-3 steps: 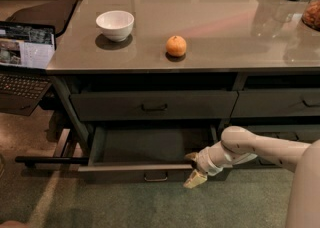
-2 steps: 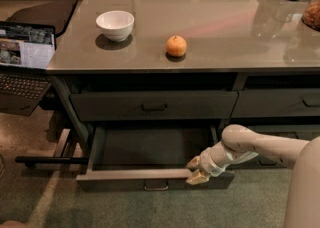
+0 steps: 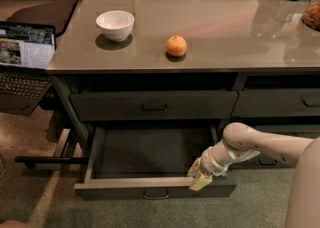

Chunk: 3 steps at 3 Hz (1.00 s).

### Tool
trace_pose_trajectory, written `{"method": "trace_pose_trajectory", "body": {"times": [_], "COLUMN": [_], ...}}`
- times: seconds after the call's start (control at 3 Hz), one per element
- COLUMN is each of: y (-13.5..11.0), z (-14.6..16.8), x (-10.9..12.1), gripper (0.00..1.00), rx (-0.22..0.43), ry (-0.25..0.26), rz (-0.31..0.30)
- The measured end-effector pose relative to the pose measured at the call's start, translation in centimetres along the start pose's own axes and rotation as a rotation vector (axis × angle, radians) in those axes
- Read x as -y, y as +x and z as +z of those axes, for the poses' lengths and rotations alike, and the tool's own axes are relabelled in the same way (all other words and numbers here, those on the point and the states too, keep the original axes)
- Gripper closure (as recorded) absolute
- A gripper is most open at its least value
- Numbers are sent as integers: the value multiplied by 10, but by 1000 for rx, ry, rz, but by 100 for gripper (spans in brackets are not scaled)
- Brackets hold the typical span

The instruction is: Open middle drawer

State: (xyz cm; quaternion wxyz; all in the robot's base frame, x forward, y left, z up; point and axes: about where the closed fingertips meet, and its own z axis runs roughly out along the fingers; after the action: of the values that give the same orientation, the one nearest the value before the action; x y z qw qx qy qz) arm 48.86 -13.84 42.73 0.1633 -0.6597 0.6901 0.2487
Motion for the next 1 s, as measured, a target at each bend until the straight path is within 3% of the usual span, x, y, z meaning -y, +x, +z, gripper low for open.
{"method": "trace_pose_trajectory", "body": {"times": [1.0], "y": [0], "z": [0], "x": [0], "gripper": [14], "rx": [0], "ry": [0], "rz": [0]}}
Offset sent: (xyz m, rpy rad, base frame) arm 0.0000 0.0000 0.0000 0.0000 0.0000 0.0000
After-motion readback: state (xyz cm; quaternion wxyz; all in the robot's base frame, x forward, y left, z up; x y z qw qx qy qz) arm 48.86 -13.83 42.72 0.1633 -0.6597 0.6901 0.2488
